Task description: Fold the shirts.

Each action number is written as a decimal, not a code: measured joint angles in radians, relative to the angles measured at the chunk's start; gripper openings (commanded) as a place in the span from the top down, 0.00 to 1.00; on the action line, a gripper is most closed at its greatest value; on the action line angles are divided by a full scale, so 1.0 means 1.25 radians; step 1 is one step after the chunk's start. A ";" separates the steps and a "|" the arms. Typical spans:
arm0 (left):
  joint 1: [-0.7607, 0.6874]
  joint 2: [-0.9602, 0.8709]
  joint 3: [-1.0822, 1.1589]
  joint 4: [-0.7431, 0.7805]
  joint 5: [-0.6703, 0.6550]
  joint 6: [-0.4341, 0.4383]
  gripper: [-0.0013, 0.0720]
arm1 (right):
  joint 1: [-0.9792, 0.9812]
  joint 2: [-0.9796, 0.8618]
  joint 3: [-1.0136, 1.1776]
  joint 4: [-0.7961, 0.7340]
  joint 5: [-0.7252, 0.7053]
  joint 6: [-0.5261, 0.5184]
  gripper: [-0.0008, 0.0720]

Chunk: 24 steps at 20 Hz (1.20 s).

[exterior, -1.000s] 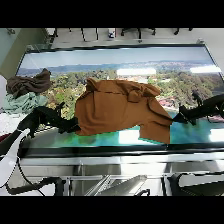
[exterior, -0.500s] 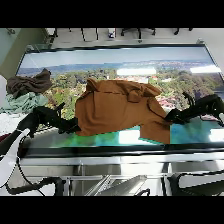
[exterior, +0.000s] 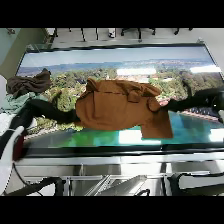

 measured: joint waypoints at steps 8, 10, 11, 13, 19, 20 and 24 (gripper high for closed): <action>0.066 0.457 0.579 -0.002 -0.228 -0.089 0.97 | -0.100 0.388 0.521 0.262 0.049 0.014 0.96; 0.091 0.500 0.677 0.042 -0.231 -0.112 0.97 | -0.112 0.450 0.596 0.230 0.086 0.030 0.96; 0.100 0.508 0.719 0.060 -0.220 -0.125 0.97 | -0.116 0.474 0.619 0.219 0.102 0.035 0.96; 0.111 0.498 0.785 0.089 -0.174 -0.149 0.97 | -0.121 0.504 0.645 0.199 0.121 0.043 0.96; 0.121 0.394 0.706 0.110 -0.014 -0.178 0.97 | -0.106 0.490 0.575 0.175 0.136 0.084 0.96; 0.118 0.368 0.653 0.103 -0.006 -0.176 0.97 | -0.085 0.472 0.529 0.171 0.140 0.087 0.96; 0.068 0.228 0.421 0.095 -0.052 -0.120 0.97 | 0.042 0.367 0.293 0.081 0.222 0.092 0.96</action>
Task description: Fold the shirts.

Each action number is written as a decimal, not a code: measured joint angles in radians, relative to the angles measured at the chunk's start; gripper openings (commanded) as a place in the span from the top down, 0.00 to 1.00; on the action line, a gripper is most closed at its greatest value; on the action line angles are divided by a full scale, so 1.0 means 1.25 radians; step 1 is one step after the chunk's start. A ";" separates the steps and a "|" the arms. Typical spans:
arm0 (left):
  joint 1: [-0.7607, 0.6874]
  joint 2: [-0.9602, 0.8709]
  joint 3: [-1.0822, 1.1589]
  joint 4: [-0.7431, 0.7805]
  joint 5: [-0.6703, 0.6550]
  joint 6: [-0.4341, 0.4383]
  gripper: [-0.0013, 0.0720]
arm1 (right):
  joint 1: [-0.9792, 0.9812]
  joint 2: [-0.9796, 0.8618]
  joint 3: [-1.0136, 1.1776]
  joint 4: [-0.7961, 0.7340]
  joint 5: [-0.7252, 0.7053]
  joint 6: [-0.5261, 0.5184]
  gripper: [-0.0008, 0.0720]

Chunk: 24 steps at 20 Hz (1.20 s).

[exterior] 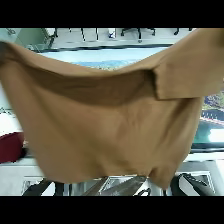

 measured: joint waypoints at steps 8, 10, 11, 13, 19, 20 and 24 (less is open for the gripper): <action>-0.031 -0.529 -0.064 -0.010 -0.149 0.061 0.97 | 0.070 -0.451 -0.111 -0.013 0.220 -0.015 0.96; -0.038 -0.649 0.022 -0.010 -0.135 0.062 0.97 | 0.068 -0.547 -0.053 0.002 0.229 -0.002 0.96; -0.043 -0.693 0.064 -0.010 -0.130 0.057 0.97 | 0.067 -0.588 -0.019 0.007 0.230 0.006 0.96; -0.048 -0.761 0.146 -0.010 -0.124 0.042 0.97 | 0.060 -0.646 0.040 0.015 0.231 0.025 0.96; -0.061 -0.825 0.280 -0.004 -0.068 -0.002 0.97 | 0.018 -0.703 0.116 -0.035 0.193 0.043 0.96; -0.067 -0.827 0.286 0.007 -0.054 -0.013 0.97 | 0.017 -0.704 0.118 -0.076 0.182 0.056 0.96; -0.101 -0.832 0.294 0.128 0.020 -0.089 0.97 | 0.026 -0.678 0.084 -0.281 0.174 0.153 0.96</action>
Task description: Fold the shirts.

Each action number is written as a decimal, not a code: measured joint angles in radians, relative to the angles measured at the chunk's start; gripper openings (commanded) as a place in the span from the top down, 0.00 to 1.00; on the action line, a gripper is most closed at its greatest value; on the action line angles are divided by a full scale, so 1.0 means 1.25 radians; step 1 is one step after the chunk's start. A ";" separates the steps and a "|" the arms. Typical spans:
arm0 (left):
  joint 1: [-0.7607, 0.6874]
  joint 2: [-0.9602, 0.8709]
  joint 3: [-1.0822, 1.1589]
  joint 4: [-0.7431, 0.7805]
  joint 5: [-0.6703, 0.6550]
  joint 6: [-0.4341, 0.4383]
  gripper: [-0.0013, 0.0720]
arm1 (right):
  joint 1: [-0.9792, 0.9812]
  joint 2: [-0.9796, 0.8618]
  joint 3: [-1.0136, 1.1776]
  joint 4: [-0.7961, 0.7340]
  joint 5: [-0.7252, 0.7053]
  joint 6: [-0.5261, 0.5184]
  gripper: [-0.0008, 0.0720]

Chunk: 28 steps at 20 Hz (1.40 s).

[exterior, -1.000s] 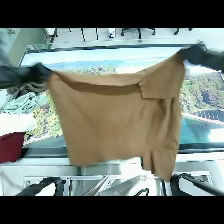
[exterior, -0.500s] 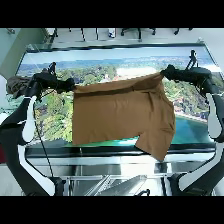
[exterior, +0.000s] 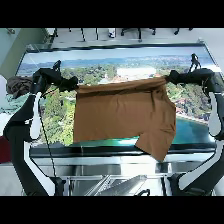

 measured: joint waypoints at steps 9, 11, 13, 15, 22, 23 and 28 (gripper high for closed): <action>-0.040 -0.002 -0.037 0.181 0.059 -0.096 0.97 | 0.011 0.042 -0.167 -0.145 0.095 0.055 0.96; -0.043 -0.002 -0.042 0.199 0.058 -0.104 0.97 | 0.015 0.043 -0.176 -0.150 0.101 0.057 0.96; -0.048 -0.002 -0.044 0.211 0.044 -0.110 0.97 | 0.020 0.043 -0.180 -0.154 0.104 0.057 0.96; -0.054 -0.002 -0.045 0.219 0.030 -0.111 0.97 | 0.028 0.038 -0.182 -0.154 0.107 0.057 0.96; -0.063 -0.002 -0.046 0.225 0.024 -0.109 0.16 | 0.041 0.033 -0.184 -0.150 0.105 0.057 0.48; -0.063 -0.002 -0.043 0.227 0.032 -0.109 0.02 | 0.041 0.038 -0.180 -0.151 0.099 0.057 0.44; -0.048 0.007 0.060 0.220 0.178 -0.107 0.02 | -0.002 0.110 -0.122 -0.150 -0.036 0.057 0.44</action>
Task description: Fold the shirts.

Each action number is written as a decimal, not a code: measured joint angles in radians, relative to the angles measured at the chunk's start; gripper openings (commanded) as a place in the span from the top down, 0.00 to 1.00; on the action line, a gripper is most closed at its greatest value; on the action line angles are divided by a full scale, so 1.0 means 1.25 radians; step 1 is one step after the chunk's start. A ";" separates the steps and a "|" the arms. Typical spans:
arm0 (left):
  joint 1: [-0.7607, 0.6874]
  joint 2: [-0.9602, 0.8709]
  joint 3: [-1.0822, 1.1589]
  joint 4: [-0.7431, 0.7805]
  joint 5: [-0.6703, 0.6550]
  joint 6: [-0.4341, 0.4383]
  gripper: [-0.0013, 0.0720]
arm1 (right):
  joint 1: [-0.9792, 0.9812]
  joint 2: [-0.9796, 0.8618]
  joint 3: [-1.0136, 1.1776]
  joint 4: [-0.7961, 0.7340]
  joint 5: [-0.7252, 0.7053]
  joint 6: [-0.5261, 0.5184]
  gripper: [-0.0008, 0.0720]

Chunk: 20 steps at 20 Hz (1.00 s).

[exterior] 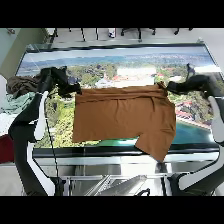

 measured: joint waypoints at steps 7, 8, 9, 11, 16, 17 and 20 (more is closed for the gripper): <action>0.076 0.261 -0.317 -0.008 0.130 0.047 0.02 | -0.220 0.240 -0.129 0.001 -0.251 -0.009 0.39; 0.086 0.307 -0.418 -0.028 0.102 0.062 0.02 | -0.260 0.275 -0.182 0.000 -0.276 -0.014 0.24; 0.097 0.352 -0.527 -0.061 0.062 0.082 0.02 | -0.307 0.311 -0.244 0.000 -0.302 -0.019 0.25; 0.118 0.413 -0.717 -0.154 -0.019 0.137 0.11 | -0.380 0.360 -0.344 0.000 -0.336 -0.028 0.25; 0.154 0.435 -0.948 -0.358 -0.155 0.266 0.18 | -0.472 0.417 -0.531 0.007 -0.366 -0.048 0.26; 0.154 0.425 -0.957 -0.385 -0.165 0.285 0.45 | -0.473 0.420 -0.561 0.012 -0.367 -0.052 0.26; 0.131 0.385 -0.945 -0.429 -0.187 0.330 0.97 | -0.456 0.423 -0.643 0.022 -0.359 -0.064 0.26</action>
